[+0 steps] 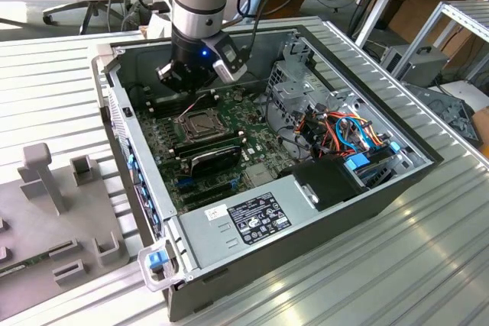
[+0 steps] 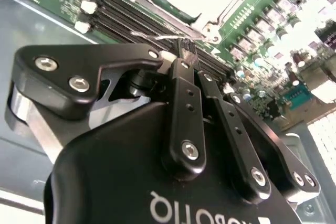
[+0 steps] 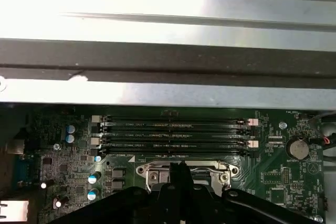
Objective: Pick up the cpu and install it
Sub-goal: 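Install the first cpu locking lever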
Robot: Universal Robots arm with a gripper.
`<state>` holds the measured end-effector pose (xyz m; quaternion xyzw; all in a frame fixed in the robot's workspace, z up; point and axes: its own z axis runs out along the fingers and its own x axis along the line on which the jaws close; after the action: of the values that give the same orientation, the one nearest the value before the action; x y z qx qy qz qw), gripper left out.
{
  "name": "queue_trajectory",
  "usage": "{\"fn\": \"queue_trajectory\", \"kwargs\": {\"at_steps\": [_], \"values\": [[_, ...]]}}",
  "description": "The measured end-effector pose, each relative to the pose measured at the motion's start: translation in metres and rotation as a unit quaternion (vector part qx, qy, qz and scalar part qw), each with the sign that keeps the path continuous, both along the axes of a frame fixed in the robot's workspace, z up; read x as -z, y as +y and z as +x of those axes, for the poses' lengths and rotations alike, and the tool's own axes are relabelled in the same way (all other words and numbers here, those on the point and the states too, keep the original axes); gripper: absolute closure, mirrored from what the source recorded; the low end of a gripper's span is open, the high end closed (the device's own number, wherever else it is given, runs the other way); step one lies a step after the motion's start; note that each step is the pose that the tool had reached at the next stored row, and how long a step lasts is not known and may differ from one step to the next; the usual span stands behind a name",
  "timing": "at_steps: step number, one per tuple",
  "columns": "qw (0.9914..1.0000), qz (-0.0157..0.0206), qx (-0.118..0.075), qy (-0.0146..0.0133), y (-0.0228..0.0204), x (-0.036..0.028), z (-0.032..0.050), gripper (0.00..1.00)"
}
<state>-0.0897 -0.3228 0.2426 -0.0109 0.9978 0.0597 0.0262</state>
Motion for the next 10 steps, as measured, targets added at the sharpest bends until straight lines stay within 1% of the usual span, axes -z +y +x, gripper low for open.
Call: {"fn": "queue_trajectory", "kwargs": {"at_steps": [7, 9, 10], "values": [[1.0, -0.0001, 0.0, 0.0, -0.0001, 0.0003, -0.0002, 0.89], [1.0, -0.0001, 0.0, 0.0001, 0.0009, 0.003, -0.0002, 0.89], [1.0, -0.0002, 0.0, 0.0001, 0.0025, 0.0049, -0.0002, 0.89]]}}
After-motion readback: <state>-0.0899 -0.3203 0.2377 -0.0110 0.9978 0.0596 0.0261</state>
